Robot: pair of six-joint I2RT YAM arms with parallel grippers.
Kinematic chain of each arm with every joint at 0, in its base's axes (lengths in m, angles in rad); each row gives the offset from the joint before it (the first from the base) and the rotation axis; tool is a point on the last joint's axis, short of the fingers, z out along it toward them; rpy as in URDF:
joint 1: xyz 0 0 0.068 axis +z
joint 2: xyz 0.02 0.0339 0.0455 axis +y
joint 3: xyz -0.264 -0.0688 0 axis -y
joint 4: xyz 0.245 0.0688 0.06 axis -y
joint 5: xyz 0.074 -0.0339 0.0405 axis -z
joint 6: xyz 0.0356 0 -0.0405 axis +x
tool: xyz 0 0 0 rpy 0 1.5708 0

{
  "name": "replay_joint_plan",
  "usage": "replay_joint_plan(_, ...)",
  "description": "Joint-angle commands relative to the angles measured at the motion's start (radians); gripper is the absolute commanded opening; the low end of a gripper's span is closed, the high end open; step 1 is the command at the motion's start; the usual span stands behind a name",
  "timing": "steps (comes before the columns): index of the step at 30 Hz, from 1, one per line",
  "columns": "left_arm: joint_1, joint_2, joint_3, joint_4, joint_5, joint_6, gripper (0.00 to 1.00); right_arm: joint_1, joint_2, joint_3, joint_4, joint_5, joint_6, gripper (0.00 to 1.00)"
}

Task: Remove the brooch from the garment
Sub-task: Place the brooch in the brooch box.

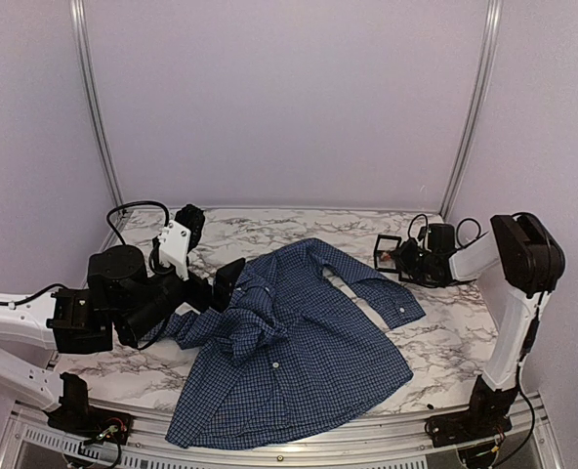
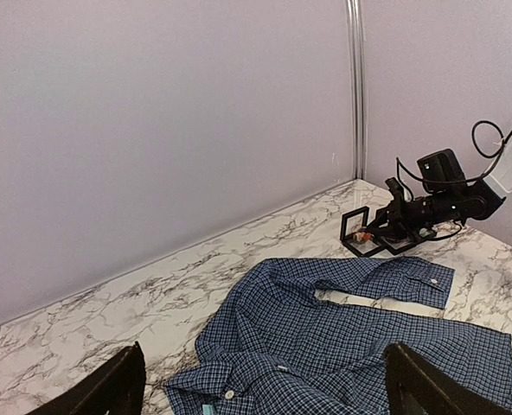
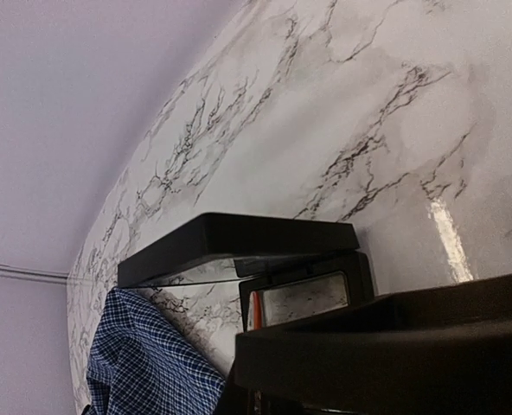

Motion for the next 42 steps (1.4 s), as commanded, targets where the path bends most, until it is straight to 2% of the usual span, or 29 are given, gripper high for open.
replay_joint_plan(1, 0.003, -0.008, -0.005, -0.011, -0.009, 0.005, 0.99, -0.009, 0.027, 0.038, -0.033, 0.021, -0.029, 0.00)
replay_joint_plan(8, 0.004, -0.010, -0.010, -0.009, -0.008, 0.003, 0.99, -0.009, 0.027, 0.046, -0.053, 0.027, -0.040, 0.00)
replay_joint_plan(13, 0.006, -0.010, -0.012, -0.008, -0.006, 0.002, 0.99, 0.000, 0.017, 0.054, -0.076, 0.034, -0.051, 0.11)
replay_joint_plan(25, 0.007, -0.017, -0.018, -0.003, -0.008, -0.006, 0.99, 0.009, -0.008, 0.054, -0.113, 0.028, -0.060, 0.19)
replay_joint_plan(38, 0.020, -0.003, -0.016, 0.006, 0.005, -0.039, 0.99, 0.024, -0.080, 0.026, -0.173, 0.049, -0.078, 0.32)
replay_joint_plan(42, 0.034, -0.006, -0.014, -0.008, 0.008, -0.106, 0.99, 0.027, -0.098, 0.009, -0.177, 0.048, -0.077, 0.35)
